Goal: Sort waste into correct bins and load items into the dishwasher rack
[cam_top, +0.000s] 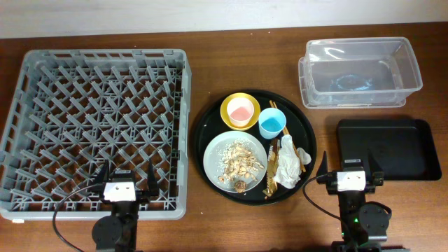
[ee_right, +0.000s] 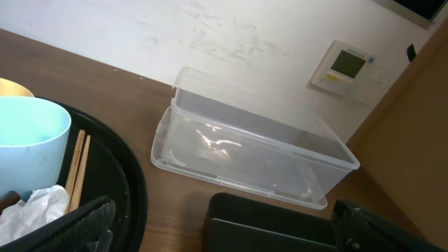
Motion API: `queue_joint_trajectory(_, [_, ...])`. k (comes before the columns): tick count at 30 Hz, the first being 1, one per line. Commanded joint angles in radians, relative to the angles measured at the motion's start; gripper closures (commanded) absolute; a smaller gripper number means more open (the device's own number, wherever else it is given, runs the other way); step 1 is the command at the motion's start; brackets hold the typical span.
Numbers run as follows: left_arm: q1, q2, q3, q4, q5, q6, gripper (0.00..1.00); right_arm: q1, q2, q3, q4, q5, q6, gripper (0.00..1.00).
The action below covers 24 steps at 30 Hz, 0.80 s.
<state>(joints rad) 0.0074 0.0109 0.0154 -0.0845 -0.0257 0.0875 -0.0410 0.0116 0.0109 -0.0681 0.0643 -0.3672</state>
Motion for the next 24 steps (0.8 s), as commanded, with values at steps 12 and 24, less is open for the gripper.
queue_joint_trajectory(12, [-0.005, -0.005, 0.004, 0.768, 1.049, -0.240, 0.00, 0.007, -0.008, -0.005, -0.006, 0.026, 0.001, 0.01])
queue_joint_trajectory(24, [-0.005, 0.680, 0.899, -0.434, 0.967, 0.113, 0.00, 0.007, -0.008, -0.005, -0.007, 0.026, 0.001, 0.01])
